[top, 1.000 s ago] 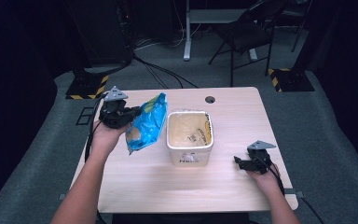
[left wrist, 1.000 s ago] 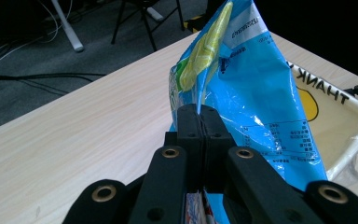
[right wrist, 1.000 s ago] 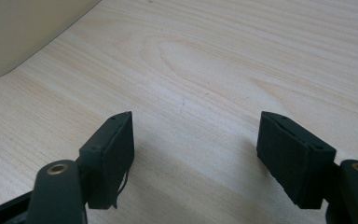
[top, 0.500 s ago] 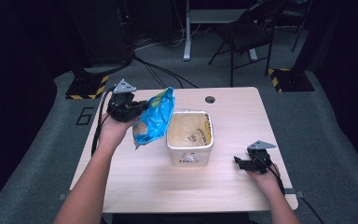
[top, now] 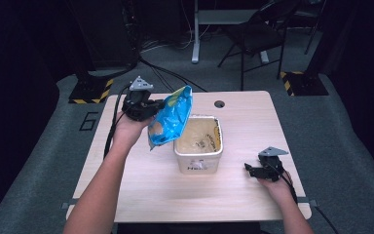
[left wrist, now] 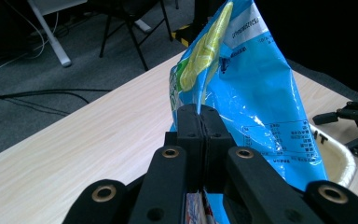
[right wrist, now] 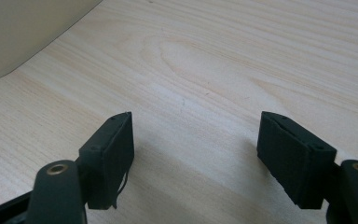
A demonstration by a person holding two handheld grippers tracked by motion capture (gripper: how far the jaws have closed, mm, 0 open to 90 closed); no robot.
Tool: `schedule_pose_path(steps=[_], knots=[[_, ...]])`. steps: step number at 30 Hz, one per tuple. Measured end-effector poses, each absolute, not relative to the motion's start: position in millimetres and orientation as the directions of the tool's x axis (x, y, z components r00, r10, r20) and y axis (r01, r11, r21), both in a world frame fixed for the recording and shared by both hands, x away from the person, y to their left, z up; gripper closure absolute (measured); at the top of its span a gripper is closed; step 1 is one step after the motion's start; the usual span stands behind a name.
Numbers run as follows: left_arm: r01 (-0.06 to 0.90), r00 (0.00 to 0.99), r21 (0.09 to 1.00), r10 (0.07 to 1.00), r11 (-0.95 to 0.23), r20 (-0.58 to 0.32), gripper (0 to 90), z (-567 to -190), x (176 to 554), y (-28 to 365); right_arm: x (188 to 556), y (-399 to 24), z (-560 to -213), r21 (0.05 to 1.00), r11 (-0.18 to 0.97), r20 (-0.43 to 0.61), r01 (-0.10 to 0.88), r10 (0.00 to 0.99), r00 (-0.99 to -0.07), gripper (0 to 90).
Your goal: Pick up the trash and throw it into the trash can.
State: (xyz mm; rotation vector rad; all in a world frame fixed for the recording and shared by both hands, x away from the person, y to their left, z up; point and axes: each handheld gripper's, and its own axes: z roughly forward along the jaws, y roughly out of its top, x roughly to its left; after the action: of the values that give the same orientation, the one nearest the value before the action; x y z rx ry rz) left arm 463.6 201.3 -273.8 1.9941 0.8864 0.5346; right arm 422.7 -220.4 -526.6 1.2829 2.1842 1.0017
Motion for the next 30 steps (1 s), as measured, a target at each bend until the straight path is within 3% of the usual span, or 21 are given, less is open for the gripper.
schedule_pose_path(steps=[30], knots=[[0.372, 0.698, 0.842, 0.716, -0.391, 0.024, 88.4, -274.5, 484.1, 142.5, 422.8, -220.1, -526.5, 0.753, 0.323, 0.007, 0.573, 0.867, -0.498, 26.3]])
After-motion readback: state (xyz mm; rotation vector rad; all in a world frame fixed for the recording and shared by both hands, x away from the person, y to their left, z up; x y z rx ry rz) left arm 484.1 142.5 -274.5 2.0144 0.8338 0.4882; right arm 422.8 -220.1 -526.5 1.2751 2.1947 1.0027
